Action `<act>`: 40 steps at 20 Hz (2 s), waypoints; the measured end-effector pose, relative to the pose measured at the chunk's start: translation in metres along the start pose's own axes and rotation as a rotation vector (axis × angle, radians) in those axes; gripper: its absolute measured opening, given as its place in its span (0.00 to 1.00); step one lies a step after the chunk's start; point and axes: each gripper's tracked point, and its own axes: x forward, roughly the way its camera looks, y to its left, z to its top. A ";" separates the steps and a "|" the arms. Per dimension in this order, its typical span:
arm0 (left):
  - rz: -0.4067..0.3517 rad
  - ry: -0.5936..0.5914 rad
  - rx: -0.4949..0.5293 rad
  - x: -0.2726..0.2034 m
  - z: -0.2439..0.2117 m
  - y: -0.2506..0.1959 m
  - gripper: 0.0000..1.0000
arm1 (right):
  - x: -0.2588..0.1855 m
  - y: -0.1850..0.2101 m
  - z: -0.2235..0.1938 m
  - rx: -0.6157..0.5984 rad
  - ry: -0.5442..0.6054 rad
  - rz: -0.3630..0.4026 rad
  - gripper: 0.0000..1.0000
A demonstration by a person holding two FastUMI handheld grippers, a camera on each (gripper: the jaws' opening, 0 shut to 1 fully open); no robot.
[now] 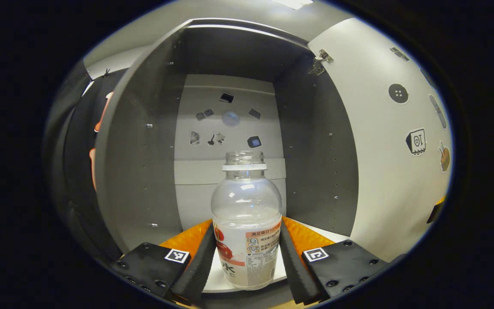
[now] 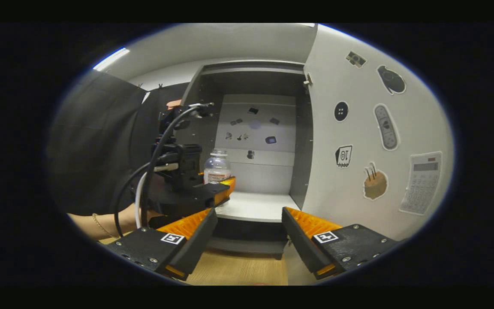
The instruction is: Open the cabinet door with the right hand, grasp the bottle in the cabinet with the left hand and place it on the coaster, then close the cabinet door with the right hand.
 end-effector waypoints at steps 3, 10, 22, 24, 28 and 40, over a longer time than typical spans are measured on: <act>0.026 0.003 -0.002 -0.036 0.002 0.008 0.83 | -0.011 0.013 0.001 0.007 -0.013 0.035 0.94; 0.066 0.025 -0.009 -0.114 -0.006 0.033 0.80 | -0.037 0.038 0.001 0.018 -0.039 0.035 0.94; 0.043 0.030 -0.010 -0.205 -0.067 0.069 0.82 | -0.065 0.084 -0.018 0.014 -0.058 -0.008 0.94; 0.032 0.036 0.006 -0.221 -0.090 0.067 0.82 | -0.066 0.089 -0.031 0.022 -0.031 -0.014 0.94; 0.013 0.056 0.014 -0.246 -0.139 0.062 0.82 | -0.071 0.093 -0.045 0.051 -0.004 -0.029 0.97; 0.083 0.131 -0.048 -0.276 -0.250 0.089 0.82 | -0.071 0.116 -0.068 -0.018 0.013 -0.024 0.94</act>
